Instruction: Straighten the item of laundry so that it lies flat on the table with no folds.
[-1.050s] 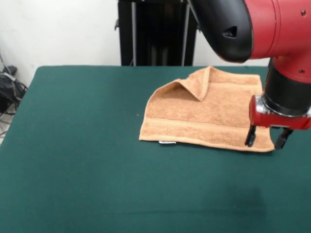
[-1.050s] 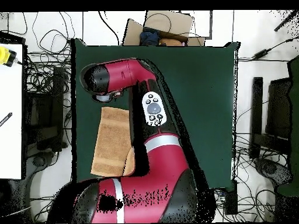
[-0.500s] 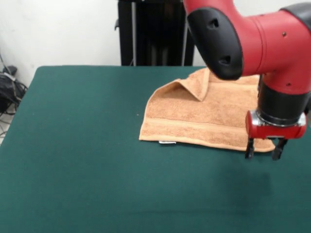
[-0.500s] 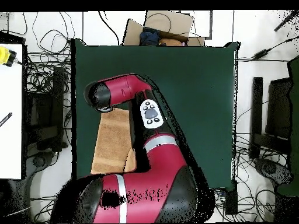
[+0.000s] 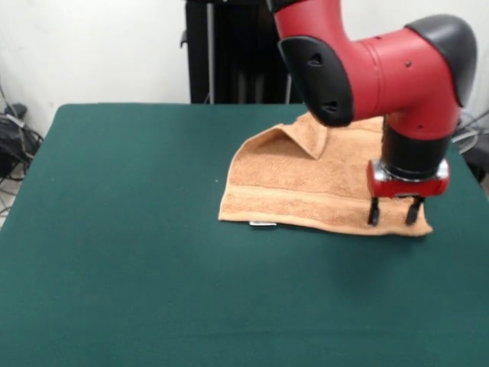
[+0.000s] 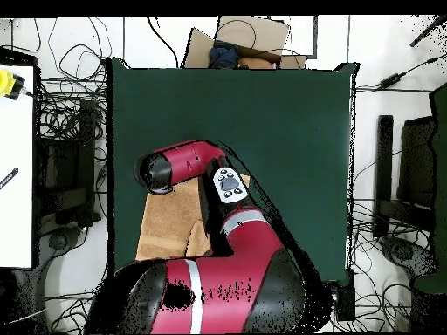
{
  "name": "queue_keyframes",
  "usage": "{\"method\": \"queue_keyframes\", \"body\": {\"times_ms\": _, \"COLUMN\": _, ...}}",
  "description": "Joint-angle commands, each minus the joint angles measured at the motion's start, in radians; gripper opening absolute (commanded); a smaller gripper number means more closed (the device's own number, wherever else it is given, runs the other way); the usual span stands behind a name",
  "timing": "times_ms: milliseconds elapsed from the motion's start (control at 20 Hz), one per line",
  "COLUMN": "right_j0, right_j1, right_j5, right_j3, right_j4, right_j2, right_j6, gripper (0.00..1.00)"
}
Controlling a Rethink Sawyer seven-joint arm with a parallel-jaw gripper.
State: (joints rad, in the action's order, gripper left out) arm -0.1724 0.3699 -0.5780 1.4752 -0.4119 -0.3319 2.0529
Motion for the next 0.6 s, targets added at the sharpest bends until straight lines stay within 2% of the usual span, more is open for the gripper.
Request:
{"method": "queue_keyframes", "body": {"times_ms": 50, "right_j0": -0.021, "right_j1": 0.012, "right_j5": -0.031, "right_j3": 0.101, "right_j4": -0.006, "right_j2": -0.035, "right_j6": -0.034, "gripper": 1.0}}
{"method": "queue_keyframes", "body": {"times_ms": 350, "right_j0": -0.026, "right_j1": 0.029, "right_j5": -0.064, "right_j3": 0.102, "right_j4": 0.003, "right_j2": -0.045, "right_j6": -0.045, "gripper": 1.0}}
{"method": "queue_keyframes", "body": {"times_ms": 600, "right_j0": -0.05, "right_j1": 0.024, "right_j5": -0.024, "right_j3": 0.132, "right_j4": -0.017, "right_j2": -0.04, "right_j6": -0.054, "gripper": 1.0}}
